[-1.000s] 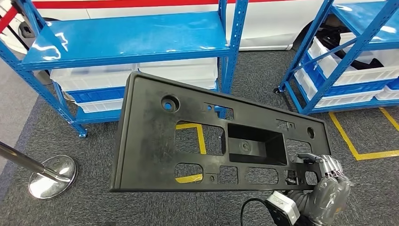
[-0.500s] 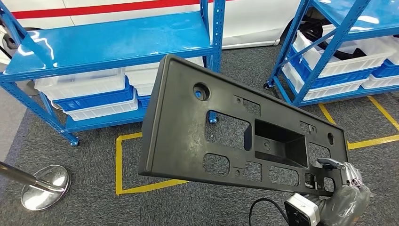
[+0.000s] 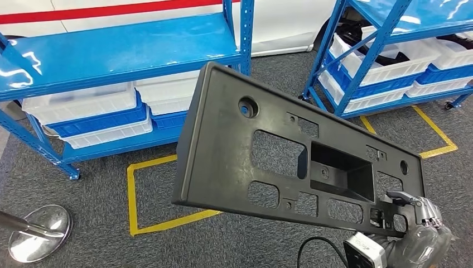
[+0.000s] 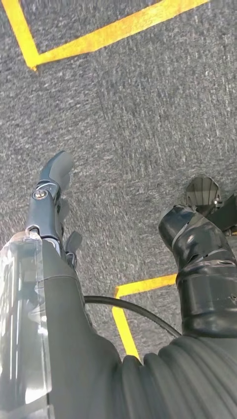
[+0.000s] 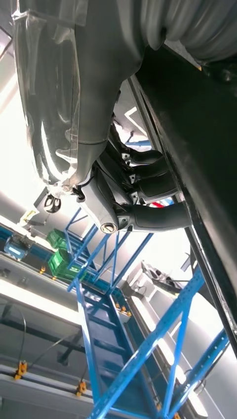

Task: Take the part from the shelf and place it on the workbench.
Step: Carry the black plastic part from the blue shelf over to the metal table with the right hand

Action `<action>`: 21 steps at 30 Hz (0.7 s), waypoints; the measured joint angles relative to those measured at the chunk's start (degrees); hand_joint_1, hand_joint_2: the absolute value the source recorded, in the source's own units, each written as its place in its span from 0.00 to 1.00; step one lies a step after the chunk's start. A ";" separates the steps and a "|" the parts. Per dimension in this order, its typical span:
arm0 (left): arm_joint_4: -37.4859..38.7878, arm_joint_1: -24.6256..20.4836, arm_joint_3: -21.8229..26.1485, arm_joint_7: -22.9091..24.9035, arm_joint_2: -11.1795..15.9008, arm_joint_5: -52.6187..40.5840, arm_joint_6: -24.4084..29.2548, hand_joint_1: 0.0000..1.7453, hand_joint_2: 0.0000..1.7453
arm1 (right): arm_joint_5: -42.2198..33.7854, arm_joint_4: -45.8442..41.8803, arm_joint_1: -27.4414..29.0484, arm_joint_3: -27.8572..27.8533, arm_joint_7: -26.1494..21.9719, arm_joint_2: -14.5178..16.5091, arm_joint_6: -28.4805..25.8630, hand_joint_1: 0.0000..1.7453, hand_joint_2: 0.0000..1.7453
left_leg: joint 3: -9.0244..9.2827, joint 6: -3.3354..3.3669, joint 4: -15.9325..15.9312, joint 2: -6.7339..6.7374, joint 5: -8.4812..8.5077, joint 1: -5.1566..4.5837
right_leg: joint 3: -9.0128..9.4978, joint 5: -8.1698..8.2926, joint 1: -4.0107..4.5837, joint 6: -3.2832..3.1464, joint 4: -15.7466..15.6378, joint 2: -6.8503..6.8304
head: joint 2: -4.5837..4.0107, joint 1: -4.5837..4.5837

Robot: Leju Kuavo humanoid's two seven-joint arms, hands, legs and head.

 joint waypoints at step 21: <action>0.00 -0.04 0.08 -0.16 -0.01 -0.08 0.00 0.00 1.00 | -2.56 -1.48 0.74 -1.12 -1.20 0.93 -0.02 1.00 1.00 | 0.58 -0.09 -0.48 -2.98 -0.21 -0.02 | 0.97 1.78 0.32 -0.85 -4.12 3.88 | 0.01 -0.01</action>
